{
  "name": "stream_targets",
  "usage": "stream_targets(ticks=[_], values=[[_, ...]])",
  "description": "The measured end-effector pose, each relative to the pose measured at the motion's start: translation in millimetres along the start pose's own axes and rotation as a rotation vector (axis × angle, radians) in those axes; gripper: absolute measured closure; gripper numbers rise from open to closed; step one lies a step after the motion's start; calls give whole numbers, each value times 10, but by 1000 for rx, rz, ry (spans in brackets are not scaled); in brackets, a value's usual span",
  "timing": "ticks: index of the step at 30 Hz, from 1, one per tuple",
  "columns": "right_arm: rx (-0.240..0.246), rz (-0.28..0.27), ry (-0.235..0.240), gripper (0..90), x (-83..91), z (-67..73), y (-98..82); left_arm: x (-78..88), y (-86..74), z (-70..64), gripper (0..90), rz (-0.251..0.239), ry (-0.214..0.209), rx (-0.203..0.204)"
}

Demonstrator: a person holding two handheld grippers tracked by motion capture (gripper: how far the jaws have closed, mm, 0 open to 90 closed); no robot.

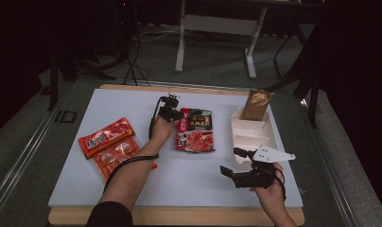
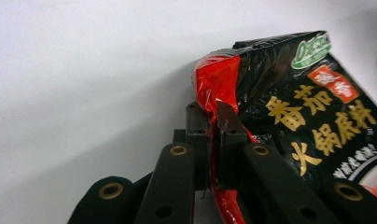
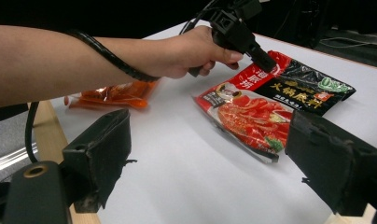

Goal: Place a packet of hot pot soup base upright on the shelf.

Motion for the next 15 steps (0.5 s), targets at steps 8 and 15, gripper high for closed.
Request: stream_targets(ticks=[8,15], values=[[11,-5,-1,161,-6,-1,2,168,24,-73,871,-56,4,6],[36,-38,-26,142,19,-21,37,370,80,-170,872,-126,3,-15]])
Point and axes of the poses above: each handheld gripper's, and its own axes: x roughly backward along the jaws, y roughly out of its top, z roughly to its left, the point moved 4 cm from there along -x, roughly forward along the jaws, and after that the axes turned 15 degrees about -x, right-handed, at the moved point
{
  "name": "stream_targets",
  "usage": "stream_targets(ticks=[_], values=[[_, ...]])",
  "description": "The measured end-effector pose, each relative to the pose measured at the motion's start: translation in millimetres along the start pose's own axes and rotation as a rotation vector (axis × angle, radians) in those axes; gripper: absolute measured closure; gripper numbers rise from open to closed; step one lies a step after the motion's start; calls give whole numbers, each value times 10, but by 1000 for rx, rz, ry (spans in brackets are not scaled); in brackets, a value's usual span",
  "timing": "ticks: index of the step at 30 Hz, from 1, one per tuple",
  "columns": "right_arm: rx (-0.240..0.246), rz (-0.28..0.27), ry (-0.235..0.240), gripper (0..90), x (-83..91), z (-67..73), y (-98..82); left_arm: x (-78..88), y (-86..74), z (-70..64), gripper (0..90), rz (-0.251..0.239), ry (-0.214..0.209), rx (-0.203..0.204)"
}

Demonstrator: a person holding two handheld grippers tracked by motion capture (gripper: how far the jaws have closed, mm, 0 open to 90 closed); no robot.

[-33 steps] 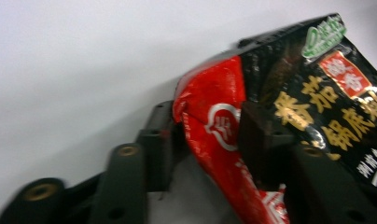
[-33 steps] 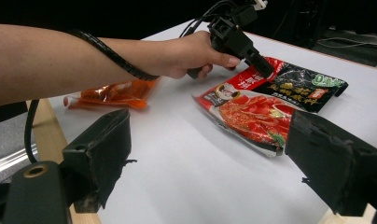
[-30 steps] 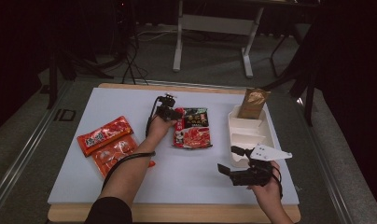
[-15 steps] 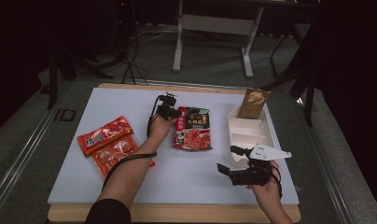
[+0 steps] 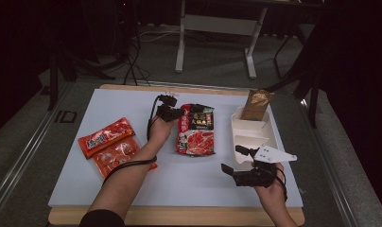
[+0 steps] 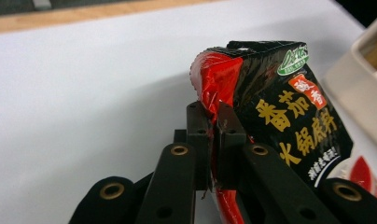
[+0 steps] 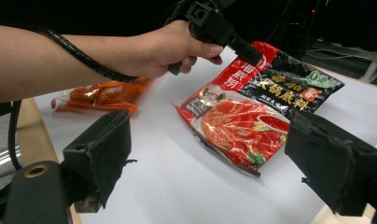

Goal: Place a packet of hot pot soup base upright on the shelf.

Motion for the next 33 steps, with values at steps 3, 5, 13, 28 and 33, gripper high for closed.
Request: stream_targets(ticks=[3,5,13,28,33], values=[[2,-6,-7,142,14,-9,14,86,47,-60,872,-29,-1,-18],[0,-6,-9,142,17,-9,19,119,69,-92,872,-45,1,-27],[-17,7,-64,105,21,-9,44,344,184,-298,872,-118,-14,-78],[-16,-30,-84,116,129,37,107,635,297,-599,871,-215,-62,-141],[-33,-47,-82,115,168,9,136,764,313,-640,870,-246,-92,-150]])
Point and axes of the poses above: each handheld gripper's, and its own axes: x roughly backward along the jaws, y roughly out of its top, z roughly to its left, the point moved 4 cm from there along -x, roughly forward along the jaws, and after that the axes turned 15 degrees about -x, right-handed, at the moved point
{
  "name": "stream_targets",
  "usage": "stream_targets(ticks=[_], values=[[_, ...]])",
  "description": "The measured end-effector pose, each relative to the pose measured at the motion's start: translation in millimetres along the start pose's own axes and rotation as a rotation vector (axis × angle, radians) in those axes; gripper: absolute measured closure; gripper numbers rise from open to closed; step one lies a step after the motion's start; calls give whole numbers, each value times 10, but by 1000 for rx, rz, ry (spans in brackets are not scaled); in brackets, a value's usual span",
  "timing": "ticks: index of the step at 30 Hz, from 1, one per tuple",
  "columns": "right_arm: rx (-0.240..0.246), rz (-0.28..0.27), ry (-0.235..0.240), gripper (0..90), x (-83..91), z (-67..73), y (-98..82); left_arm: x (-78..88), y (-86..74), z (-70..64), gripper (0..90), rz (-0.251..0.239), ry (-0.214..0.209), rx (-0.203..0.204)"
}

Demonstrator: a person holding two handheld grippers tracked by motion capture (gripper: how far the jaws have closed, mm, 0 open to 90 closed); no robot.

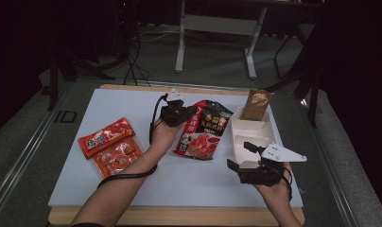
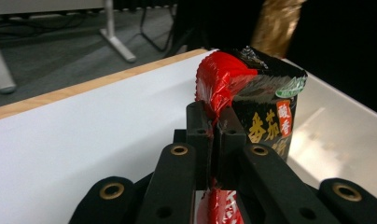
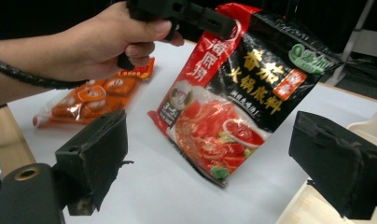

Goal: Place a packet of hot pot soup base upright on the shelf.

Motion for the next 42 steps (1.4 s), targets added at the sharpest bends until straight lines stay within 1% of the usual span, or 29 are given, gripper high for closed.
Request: stream_targets(ticks=[2,3,4,6,7,9,11,14,16,17,19,22,24,26,28,30,31,32,33,34,36,38,39,41,42], values=[[2,2,-12,134,10,-11,15,60,10,-2,870,-11,-9,6],[-1,-2,-18,136,20,-16,24,92,16,-5,870,-19,-25,4],[-3,-6,-21,137,29,-21,32,125,23,-13,870,-26,-25,-6],[9,-7,-34,143,44,-31,51,188,31,-16,870,-40,-39,-5],[11,-14,-39,143,54,-37,65,221,35,-24,870,-45,-40,-10],[5,-25,-37,155,70,-46,98,283,43,-41,869,-58,-53,-15],[1,-36,-39,166,80,-55,136,343,50,-67,870,-71,-56,-18],[8,-39,-45,201,78,-49,196,433,62,-117,870,-94,-72,-18],[-2,-46,-41,205,62,-51,244,486,67,-148,869,-116,-85,-5],[-10,-47,-41,214,49,-58,268,507,68,-163,870,-121,-93,-6],[-29,-55,-41,221,25,-69,315,548,65,-197,870,-135,-107,3],[-49,-55,-44,222,-21,-87,379,597,62,-259,870,-166,-131,9],[-61,-52,-37,222,-57,-101,421,627,59,-300,869,-186,-139,1],[-65,-52,-36,223,-88,-107,463,653,56,-331,869,-209,-159,5],[-74,-51,-33,227,-123,-110,497,674,50,-348,869,-224,-176,20],[-85,-43,-17,236,-163,-110,515,695,43,-370,870,-235,-180,25],[-85,-41,-20,239,-181,-112,520,701,43,-381,869,-235,-190,24],[-91,-33,-10,277,-199,-108,520,710,40,-397,869,-236,-186,21],[-97,-25,2,302,-213,-108,521,717,41,-415,869,-240,-191,20],[-102,-28,2,323,-221,-107,524,725,42,-426,869,-242,-196,19],[-106,-23,14,411,-230,-105,529,739,46,-446,869,-260,-204,26],[-107,-16,13,499,-232,-111,534,748,50,-456,868,-277,-209,38],[-118,-10,33,521,-233,-114,537,747,54,-462,869,-282,-218,40],[-127,0,51,568,-237,-116,550,749,56,-475,869,-298,-223,56],[-127,7,66,581,-239,-109,557,750,59,-482,868,-297,-227,47]])
Point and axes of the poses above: each handheld gripper's, and its own axes: x roughly backward along the jaws, y roughly out of its top, z roughly to its left, the point moved 4 cm from there along -x, roughly forward along the jaws, and after that the axes turned 15 degrees about -x, right-handed, at the moved point
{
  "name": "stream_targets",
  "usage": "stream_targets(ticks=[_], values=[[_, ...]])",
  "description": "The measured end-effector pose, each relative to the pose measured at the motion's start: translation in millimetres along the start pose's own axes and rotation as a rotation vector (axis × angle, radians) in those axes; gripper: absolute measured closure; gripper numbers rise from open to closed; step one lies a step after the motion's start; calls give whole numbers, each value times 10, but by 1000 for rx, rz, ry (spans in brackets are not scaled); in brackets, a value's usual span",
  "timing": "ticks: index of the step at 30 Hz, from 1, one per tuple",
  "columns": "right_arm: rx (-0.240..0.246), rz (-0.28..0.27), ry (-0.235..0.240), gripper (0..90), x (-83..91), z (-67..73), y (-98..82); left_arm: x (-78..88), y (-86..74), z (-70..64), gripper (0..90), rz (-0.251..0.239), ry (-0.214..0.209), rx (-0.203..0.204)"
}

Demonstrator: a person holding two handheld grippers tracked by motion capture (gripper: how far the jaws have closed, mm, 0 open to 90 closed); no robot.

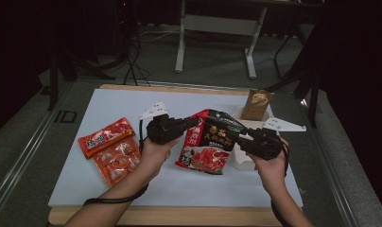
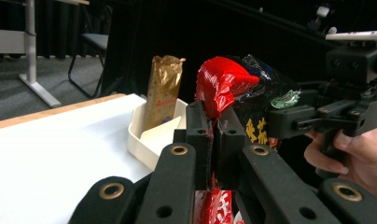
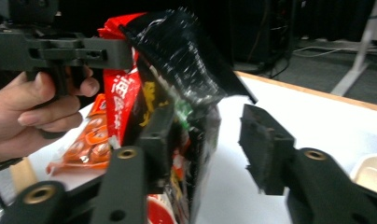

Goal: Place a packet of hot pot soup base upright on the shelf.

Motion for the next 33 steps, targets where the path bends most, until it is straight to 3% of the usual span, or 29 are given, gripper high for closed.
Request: stream_targets(ticks=[3,5,12,19,22,25,33], values=[[17,17,36,710,2,37,18,-14,7,-14,868,6,4,-15],[27,30,39,743,9,51,34,-20,-5,10,866,3,-5,-3],[51,37,28,773,29,78,79,-9,-23,29,846,18,-32,5],[50,23,48,778,77,97,170,6,44,35,784,36,-68,-22],[77,11,41,778,125,120,220,12,49,34,616,71,-70,-26],[76,4,40,777,159,112,257,40,33,36,587,87,-43,-50],[95,-23,16,777,253,69,385,145,-2,70,232,90,-54,-16]])
Point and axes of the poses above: each handheld gripper's, and its own axes: x roughly backward along the jaws, y roughly out of its top, z roughly to its left, the point moved 4 cm from there along -x, roughly forward along the jaws, and after that the axes turned 15 degrees about -x, right-handed, at the moved point
